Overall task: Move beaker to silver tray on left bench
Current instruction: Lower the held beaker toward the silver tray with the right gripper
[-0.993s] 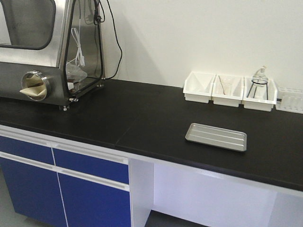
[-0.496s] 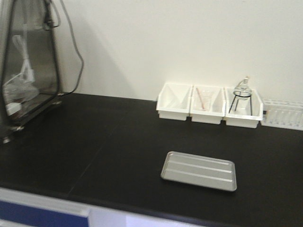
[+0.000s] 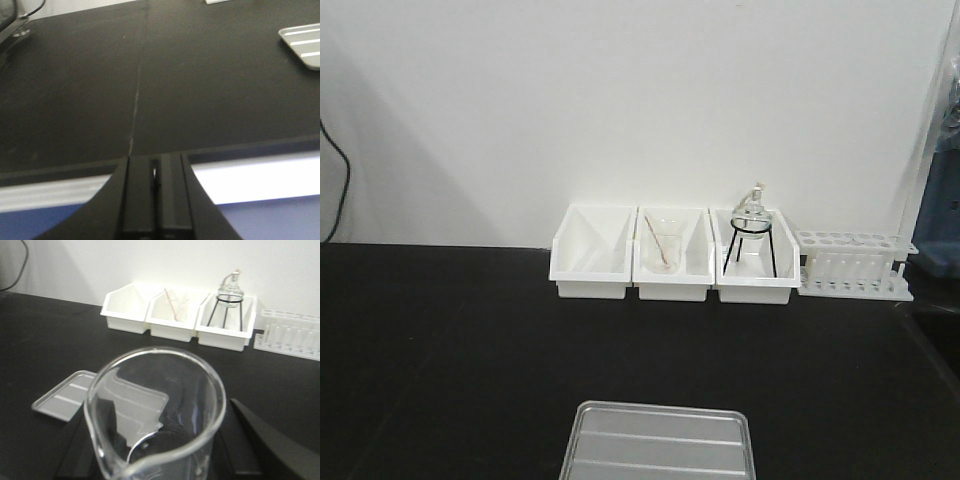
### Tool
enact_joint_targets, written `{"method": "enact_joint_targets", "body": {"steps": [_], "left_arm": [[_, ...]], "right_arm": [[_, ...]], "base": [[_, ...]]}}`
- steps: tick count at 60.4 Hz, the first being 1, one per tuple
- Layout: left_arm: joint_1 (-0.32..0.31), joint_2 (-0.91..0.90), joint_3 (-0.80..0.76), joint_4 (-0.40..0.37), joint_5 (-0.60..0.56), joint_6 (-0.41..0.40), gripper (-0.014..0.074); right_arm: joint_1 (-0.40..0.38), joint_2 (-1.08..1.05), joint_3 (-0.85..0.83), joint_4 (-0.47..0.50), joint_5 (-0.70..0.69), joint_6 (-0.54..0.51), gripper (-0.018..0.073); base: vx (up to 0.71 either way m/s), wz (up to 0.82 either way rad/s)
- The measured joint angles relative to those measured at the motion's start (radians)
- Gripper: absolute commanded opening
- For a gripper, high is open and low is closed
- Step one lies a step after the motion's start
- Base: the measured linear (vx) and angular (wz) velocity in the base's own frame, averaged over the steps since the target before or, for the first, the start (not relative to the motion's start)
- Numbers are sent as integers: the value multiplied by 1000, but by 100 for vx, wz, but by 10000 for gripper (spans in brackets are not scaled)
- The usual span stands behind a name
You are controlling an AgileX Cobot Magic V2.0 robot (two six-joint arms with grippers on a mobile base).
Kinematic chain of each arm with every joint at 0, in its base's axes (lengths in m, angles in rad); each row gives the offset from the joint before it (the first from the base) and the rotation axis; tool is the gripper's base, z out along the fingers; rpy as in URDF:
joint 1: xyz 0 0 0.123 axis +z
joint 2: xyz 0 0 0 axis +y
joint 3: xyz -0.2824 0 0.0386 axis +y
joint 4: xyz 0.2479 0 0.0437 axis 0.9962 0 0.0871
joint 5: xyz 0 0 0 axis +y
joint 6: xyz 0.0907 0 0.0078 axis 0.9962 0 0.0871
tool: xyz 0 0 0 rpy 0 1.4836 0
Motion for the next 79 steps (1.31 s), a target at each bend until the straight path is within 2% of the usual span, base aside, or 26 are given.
{"method": "enact_joint_targets", "body": {"steps": [33,65,79], "left_arm": [[0,0,0,0,0,0,1],[0,0,0,0,0,0,1],[0,0,0,0,0,0,1]], "right_arm": [[0,0,0,0,0,0,-11],[0,0,0,0,-2,0,-11],[0,5,0,-3,-54,-3,-11]], "base": [[21,-17],[3,-3],[0,0]]}}
